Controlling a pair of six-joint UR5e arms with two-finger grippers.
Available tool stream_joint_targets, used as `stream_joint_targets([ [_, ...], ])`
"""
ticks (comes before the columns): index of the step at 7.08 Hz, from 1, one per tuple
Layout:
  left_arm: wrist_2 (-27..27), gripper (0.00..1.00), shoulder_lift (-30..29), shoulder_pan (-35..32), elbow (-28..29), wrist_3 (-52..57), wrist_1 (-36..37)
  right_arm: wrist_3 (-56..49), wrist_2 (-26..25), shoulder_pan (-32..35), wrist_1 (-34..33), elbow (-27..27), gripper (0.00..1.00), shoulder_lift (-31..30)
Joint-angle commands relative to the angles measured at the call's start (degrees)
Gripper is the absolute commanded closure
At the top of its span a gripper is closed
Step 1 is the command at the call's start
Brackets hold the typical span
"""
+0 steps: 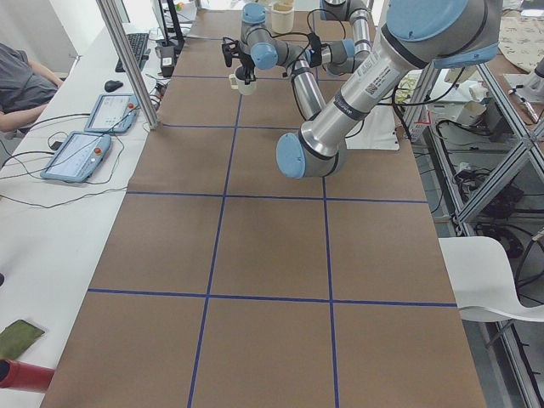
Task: Left arm hands cup to right arm to dump lemon
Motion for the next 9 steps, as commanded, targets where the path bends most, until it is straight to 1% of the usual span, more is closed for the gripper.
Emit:
stream_joint_targets([
  [1,-0.1,1.00,0.2,-1.4,0.7,4.6,0.5,1.8,-0.1,0.9,3.8,0.4,0.01,-0.6],
  [3,-0.6,1.00,0.7,-3.1,1.3,6.4,0.8,1.8,0.2,4.3,3.6,0.3,0.01,-1.7],
  [4,-0.6,1.00,1.0,-3.2,1.7,8.4,0.9,1.8,2.3,7.1,3.4,0.2,0.01,-1.8],
  [5,-0.5,1.00,1.0,-3.4,1.8,8.7,1.1,1.8,3.4,9.3,1.7,0.2,0.02,-2.1],
  [8,-0.6,1.00,4.1,-4.5,1.3,13.0,1.0,1.9,3.5,15.7,-10.4,0.3,0.03,-1.2],
  [9,-0.6,1.00,5.1,-4.9,1.0,14.0,1.0,1.9,3.5,17.2,-11.9,0.2,0.03,-0.7],
])
